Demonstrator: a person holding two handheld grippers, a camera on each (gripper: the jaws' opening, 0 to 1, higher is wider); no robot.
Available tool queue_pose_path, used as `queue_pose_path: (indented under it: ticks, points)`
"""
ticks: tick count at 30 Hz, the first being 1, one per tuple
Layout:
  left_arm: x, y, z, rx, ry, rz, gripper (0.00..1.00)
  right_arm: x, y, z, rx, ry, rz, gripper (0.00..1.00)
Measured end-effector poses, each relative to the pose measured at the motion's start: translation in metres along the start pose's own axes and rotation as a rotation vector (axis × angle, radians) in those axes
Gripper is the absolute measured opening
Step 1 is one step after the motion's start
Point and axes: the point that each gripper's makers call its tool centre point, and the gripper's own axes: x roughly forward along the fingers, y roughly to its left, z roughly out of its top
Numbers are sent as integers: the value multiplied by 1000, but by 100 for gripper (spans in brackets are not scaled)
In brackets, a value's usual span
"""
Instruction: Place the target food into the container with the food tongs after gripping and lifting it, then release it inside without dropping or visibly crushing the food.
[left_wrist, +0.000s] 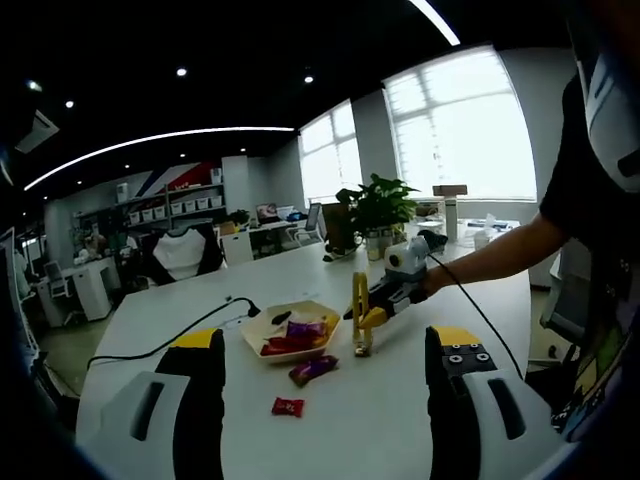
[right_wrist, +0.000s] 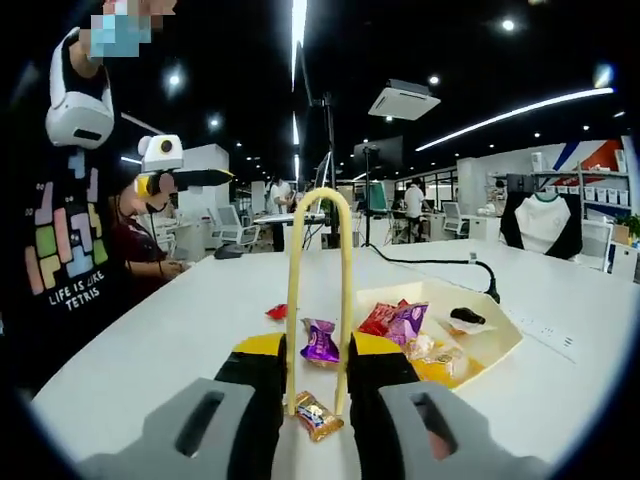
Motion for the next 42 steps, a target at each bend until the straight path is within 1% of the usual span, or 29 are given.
queue_pose_path:
  ticks: [1,3,6,9,10,11,12,13,14,18,19,20,21,22,23,24,26,27,29,30,31,32,33,35,36,37,39,41,42]
  points:
    - [0,0,1,5,-1,-1,87,1,1,-3,-18,25,16,19]
    - [1,-1,4,7,-14,-4,88,1,3,-2,-16,17,36,19]
    - [1,-1,6,9,-17,-2,88,-1,2,-4,-28,33,46,19]
    - [0,-1,6,11,-16,-2,88,0,4,-4,-50,39,44,19]
    - [1,-1,6,9,-15,-2,88,-1,6,-8,-71,65,43,19]
    - [1,-1,6,8,-15,-2,88,-1,4,-7,-88,65,17,19]
    - [1,-1,6,8,-16,-2,88,-1,5,-8,-79,81,6,18]
    - [1,-1,6,9,-17,-2,88,-1,3,-8,-77,92,-20,18]
    - [2,-1,7,9,-19,-3,87,-3,-2,-9,-49,113,-75,18]
    - [3,-2,8,6,-22,-6,87,-6,-8,-11,30,130,-170,17]
    - [3,-2,8,7,-23,-8,87,-8,-15,-11,85,108,-248,17]
    - [4,-2,8,7,-24,-10,87,-10,-19,-11,91,105,-290,17]
    - [5,-3,9,6,-26,-16,87,-16,-28,-12,156,83,-411,18]
    - [5,-3,9,7,-27,-18,87,-20,-35,-13,158,72,-473,17]
    - [5,-4,10,9,-28,-19,87,-25,-41,-14,218,48,-534,17]
    - [5,-4,10,9,-28,-21,87,-29,-44,-12,238,26,-583,17]
    - [6,-4,9,7,-28,-22,87,-33,-48,-12,261,-8,-649,17]
    - [6,-4,9,6,-29,-22,87,-33,-45,-11,264,-29,-683,17]
    - [6,-4,9,2,-30,-24,87,-34,-43,-11,225,-21,-740,17]
    - [6,-4,9,1,-31,-25,87,-32,-40,-10,176,3,-756,17]
    - [6,-4,9,2,-31,-25,87,-32,-39,-10,143,23,-798,17]
    - [5,-4,10,2,-32,-27,87,-29,-36,-9,143,23,-814,17]
    - [5,-4,10,1,-34,-28,87,-29,-34,-8,126,24,-862,17]
    - [5,-4,9,-1,-34,-27,87,-29,-31,-7,119,21,-914,17]
    - [5,-3,9,-4,-32,-26,87,-31,-30,-8,124,18,-976,17]
    - [5,-3,8,-6,-33,-26,87,-26,-27,-7,134,11,-963,17]
    - [4,-3,8,-12,-35,-26,87,-25,-25,-6,128,8,-1001,18]
    - [4,-3,8,-12,-33,-29,87,-22,-24,-4,102,1,-990,22]
    - [3,-3,7,-11,-32,-31,87,-23,-26,-5,117,-9,-999,22]
